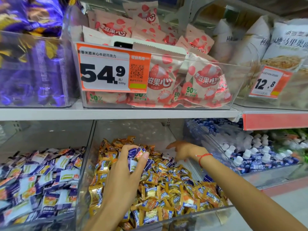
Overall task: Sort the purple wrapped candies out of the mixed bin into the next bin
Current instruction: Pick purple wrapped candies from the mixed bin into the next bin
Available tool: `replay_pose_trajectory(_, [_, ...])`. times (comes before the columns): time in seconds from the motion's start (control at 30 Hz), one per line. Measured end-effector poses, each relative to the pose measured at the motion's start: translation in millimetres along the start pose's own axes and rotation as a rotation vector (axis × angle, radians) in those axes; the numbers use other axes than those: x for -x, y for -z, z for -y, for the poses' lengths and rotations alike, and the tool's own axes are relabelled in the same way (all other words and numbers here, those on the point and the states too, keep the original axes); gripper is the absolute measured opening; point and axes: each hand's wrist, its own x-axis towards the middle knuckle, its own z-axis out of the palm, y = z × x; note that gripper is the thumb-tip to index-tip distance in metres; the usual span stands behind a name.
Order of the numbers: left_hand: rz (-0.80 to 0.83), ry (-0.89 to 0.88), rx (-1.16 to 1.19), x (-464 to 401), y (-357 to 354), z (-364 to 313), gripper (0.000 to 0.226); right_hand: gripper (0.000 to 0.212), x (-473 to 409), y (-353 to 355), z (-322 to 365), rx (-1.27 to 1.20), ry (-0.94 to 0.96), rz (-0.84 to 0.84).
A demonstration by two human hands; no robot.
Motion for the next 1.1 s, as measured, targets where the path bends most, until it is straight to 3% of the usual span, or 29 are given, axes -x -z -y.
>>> replay_pose_trajectory(0.1, [0.002, 0.0, -0.004, -1, -1, 0, 0.046, 0.062, 0, -20, 0, 0.163, 0.072, -0.056])
replay_pose_trajectory(0.2, [-0.003, 0.004, -0.004, -3, -2, 1, 0.044, 0.052, -1, -29, -2, 0.114, 0.144, -0.13])
replay_pose_trajectory(0.33, [0.0, 0.006, 0.015, -3, -3, 4, 0.039, 0.049, -2, -26, -5, -0.028, 0.154, -0.036])
replay_pose_trajectory(0.47, [0.015, -0.005, 0.018, -3, -3, 2, 0.035, 0.046, -12, -35, 3, 0.066, 0.109, -0.211])
replay_pose_trajectory(0.57, [0.024, -0.01, 0.007, -3, -2, 3, 0.031, 0.039, -8, -29, 3, 0.034, 0.096, -0.218])
replay_pose_trajectory(0.67, [0.015, -0.028, -0.017, -3, -2, 4, 0.03, 0.013, 11, -16, -8, -0.131, 0.134, -0.282])
replay_pose_trajectory(0.77, [0.023, -0.043, -0.046, -3, -2, 3, 0.033, 0.024, 48, -6, -18, -0.516, 0.192, -0.276])
replay_pose_trajectory(0.87, [0.03, -0.056, -0.03, 0, 2, -1, 0.041, 0.024, 95, -3, -5, -0.805, 0.304, -0.167])
replay_pose_trajectory(1.1, [0.02, -0.109, 0.136, 35, 45, -31, 0.04, 0.038, 147, -4, 52, -0.92, 0.353, -0.148])
